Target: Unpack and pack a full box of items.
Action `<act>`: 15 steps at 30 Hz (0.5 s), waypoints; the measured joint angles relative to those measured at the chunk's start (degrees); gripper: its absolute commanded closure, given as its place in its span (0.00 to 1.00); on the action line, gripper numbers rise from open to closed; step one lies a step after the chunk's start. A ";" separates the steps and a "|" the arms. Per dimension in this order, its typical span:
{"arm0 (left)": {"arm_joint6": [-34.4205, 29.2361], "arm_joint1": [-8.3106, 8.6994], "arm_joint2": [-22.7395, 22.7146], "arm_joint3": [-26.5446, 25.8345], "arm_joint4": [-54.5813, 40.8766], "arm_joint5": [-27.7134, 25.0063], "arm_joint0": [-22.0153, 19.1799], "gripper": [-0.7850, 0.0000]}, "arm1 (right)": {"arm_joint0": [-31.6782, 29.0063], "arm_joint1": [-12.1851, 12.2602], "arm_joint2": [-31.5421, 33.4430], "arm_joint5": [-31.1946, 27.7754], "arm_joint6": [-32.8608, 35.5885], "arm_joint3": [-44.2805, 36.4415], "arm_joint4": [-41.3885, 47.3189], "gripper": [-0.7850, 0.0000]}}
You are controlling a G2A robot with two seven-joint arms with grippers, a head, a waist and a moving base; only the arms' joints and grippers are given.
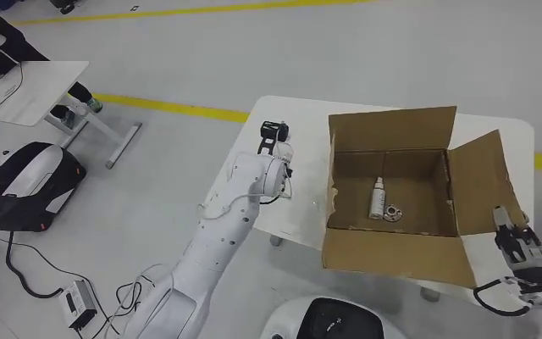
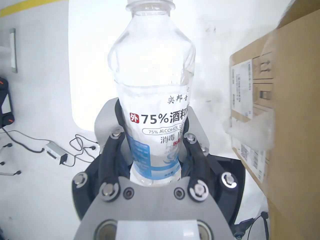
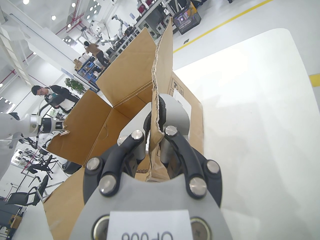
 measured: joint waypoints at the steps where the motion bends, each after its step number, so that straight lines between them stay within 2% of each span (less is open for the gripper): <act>1: 0.08 -0.17 0.93 2.28 0.36 -0.15 -0.57 1.00 | -0.02 -0.03 -0.09 0.02 -0.13 0.09 -0.33 1.00; 7: 1.27 -1.08 5.80 12.18 2.45 -2.00 -3.14 1.00 | 0.03 -0.17 -0.01 0.15 -0.52 0.75 -0.77 1.00; 15: 3.90 -2.55 10.61 21.86 1.46 -3.87 -4.73 1.00 | 0.60 -0.27 0.82 0.40 -0.32 1.61 -0.83 1.00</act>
